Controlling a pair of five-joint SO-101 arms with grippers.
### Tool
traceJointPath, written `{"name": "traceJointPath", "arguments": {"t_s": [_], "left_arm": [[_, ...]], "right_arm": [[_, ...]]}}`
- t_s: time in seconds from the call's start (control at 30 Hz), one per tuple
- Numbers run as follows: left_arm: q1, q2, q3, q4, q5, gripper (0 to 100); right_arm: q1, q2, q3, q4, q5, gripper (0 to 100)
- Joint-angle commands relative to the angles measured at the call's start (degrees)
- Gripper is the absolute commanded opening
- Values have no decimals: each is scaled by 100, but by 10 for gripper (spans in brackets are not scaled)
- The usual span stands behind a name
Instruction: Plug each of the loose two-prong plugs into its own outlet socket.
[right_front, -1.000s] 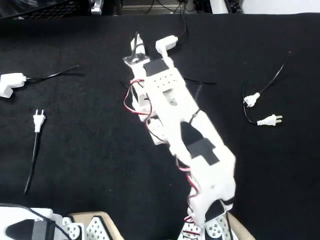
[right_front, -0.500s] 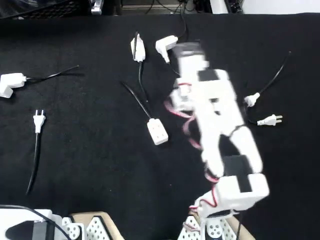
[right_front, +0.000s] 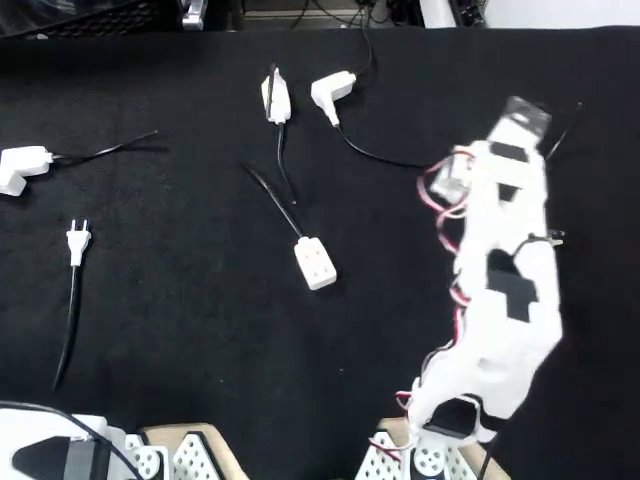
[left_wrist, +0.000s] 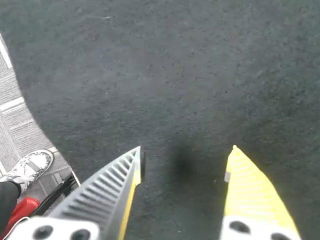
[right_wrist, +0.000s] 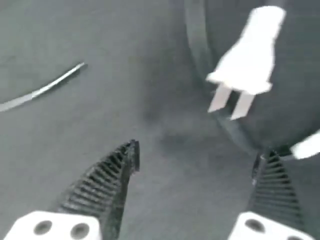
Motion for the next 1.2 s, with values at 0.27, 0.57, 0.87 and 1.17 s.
{"name": "traceJointPath", "arguments": {"t_s": [0.27, 0.57, 0.87, 1.17], "left_arm": [[-163, -396, -567, 44, -53, 275], [75, -334, -312, 44, -79, 278], [382, -334, -57, 44, -88, 276], [462, -334, 198, 44, -88, 275]], "right_arm": [[914, 57, -2659, 1873, 4316, 346], [765, 242, -3196, 2312, 8492, 346], [888, 593, -3240, 2971, 10453, 346], [1433, 673, -3196, 3684, 11648, 345]]}}
